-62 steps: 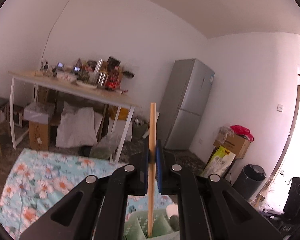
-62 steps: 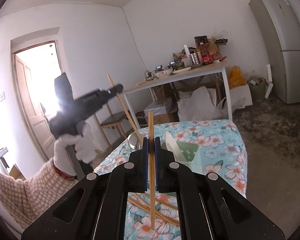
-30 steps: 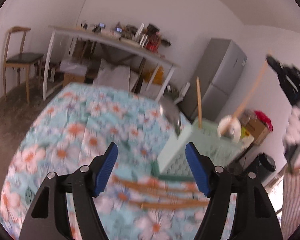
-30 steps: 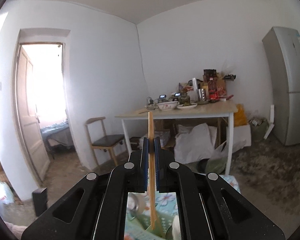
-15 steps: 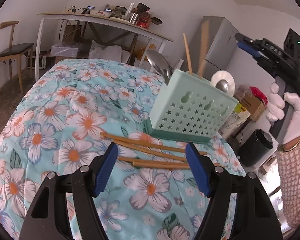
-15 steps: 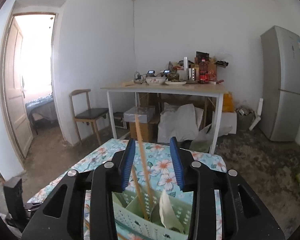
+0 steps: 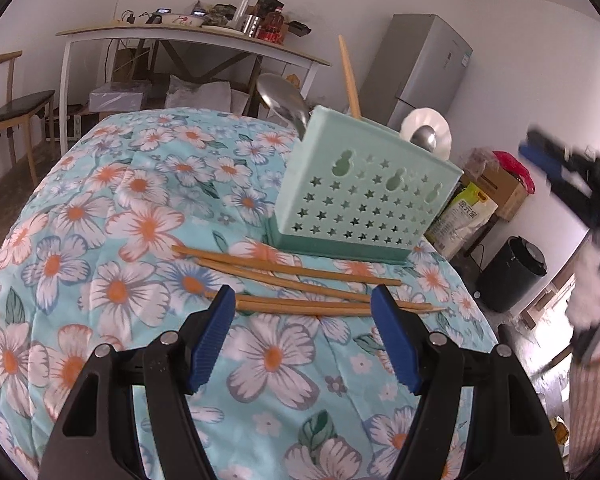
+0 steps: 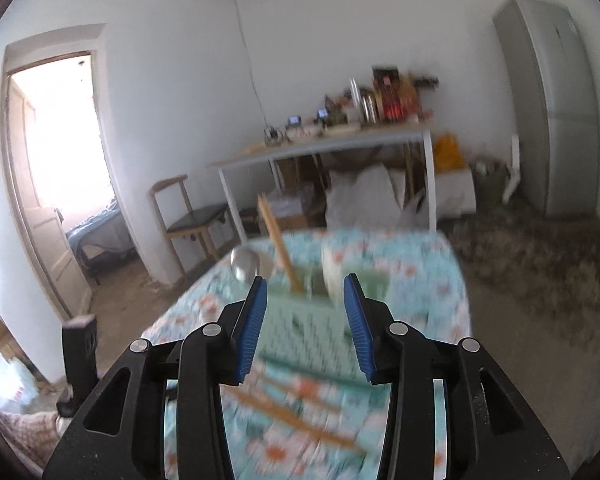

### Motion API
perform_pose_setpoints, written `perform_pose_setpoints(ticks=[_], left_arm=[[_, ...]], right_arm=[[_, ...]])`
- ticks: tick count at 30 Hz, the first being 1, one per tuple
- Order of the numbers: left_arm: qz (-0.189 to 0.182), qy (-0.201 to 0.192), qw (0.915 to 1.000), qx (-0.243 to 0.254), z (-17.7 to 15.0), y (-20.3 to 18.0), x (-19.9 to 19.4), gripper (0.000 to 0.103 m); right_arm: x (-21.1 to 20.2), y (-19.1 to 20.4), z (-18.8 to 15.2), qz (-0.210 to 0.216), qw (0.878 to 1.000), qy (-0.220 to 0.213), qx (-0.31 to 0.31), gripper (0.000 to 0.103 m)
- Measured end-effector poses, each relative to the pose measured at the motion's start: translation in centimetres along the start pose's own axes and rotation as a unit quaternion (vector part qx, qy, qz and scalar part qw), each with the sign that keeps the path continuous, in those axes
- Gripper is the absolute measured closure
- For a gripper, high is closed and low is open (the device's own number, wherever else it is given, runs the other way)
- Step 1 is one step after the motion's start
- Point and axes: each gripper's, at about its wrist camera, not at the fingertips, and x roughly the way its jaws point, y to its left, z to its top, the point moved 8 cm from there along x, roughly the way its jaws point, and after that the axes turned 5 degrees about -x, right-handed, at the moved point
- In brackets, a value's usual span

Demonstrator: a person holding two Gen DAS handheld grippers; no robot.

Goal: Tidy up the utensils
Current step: 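Move the left tool back to the chopstick pile, rolling it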

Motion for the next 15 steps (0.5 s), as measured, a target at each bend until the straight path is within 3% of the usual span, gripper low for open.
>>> perform_pose_setpoints(ticks=[5,9,15], left_arm=[[0.008,0.018,0.9988,-0.044,0.5,0.8,1.1,0.036],[0.000,0.031,0.9928,-0.116,1.8,2.9,2.6,0.048],[0.006,0.048,0.9826,-0.180,2.7,4.9,4.9,0.066]], right_arm=[[1.3,-0.7,-5.1,0.022,0.995,0.052,0.079,0.064],[1.9,-0.2,-6.9,0.038,0.992,0.069,0.101,0.064],[2.0,0.0,-7.5,0.047,0.991,0.070,0.101,0.064]])
